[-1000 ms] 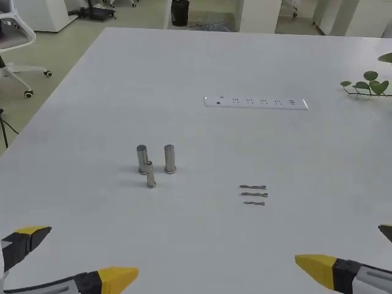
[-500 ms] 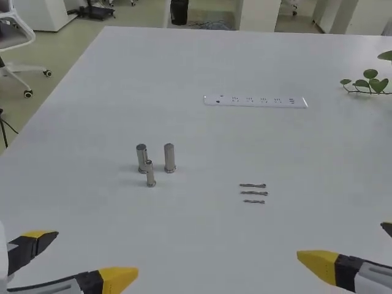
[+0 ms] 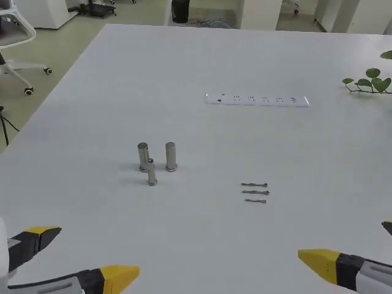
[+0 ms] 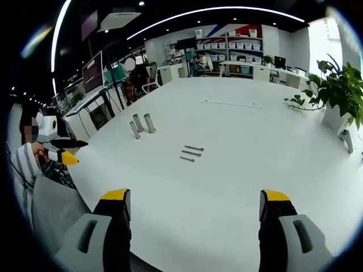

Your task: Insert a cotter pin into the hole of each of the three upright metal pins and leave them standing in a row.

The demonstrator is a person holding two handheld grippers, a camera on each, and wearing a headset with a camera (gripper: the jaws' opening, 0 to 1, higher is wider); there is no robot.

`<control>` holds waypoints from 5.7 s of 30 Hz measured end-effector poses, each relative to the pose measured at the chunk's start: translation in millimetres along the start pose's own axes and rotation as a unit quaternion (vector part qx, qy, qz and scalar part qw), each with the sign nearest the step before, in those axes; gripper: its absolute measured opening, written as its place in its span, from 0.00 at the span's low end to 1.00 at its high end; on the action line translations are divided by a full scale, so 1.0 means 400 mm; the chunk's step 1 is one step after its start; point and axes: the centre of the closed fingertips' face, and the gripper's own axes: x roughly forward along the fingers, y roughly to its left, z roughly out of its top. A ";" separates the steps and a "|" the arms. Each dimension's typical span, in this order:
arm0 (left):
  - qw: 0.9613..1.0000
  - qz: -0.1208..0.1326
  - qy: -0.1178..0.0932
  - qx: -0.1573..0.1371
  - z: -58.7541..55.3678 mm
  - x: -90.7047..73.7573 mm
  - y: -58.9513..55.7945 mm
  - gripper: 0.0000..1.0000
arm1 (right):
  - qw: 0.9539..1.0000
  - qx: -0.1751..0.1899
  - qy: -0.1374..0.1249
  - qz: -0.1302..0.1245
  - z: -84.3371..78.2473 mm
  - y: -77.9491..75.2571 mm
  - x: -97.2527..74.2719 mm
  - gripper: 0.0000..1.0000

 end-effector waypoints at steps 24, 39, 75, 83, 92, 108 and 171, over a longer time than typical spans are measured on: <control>1.000 -0.003 -0.015 0.009 0.031 0.001 0.018 0.90 | 1.000 0.000 0.004 -0.009 0.006 -0.002 -0.003 0.93; 1.000 -0.007 -0.018 0.000 0.042 0.012 0.026 0.87 | 1.000 -0.001 0.002 -0.012 0.008 -0.002 -0.005 0.93; 0.994 -0.067 -0.021 0.084 0.160 0.155 -0.009 0.78 | 1.000 -0.003 0.016 -0.016 -0.003 0.009 0.006 0.96; 0.993 -0.070 -0.030 0.092 0.193 0.203 0.017 0.59 | 1.000 -0.011 0.024 -0.013 -0.007 0.023 0.013 0.95; 0.992 -0.066 -0.020 0.102 0.201 0.256 0.047 0.40 | 0.999 -0.007 0.029 -0.017 -0.016 0.023 0.011 0.95; 0.991 -0.045 -0.002 0.129 0.217 0.321 0.085 0.28 | 0.999 -0.003 0.044 -0.023 -0.040 0.020 0.009 0.95; 0.967 -0.131 -0.015 0.217 0.189 0.252 -0.072 0.05 | 0.999 0.008 0.031 0.003 -0.045 0.062 0.006 0.93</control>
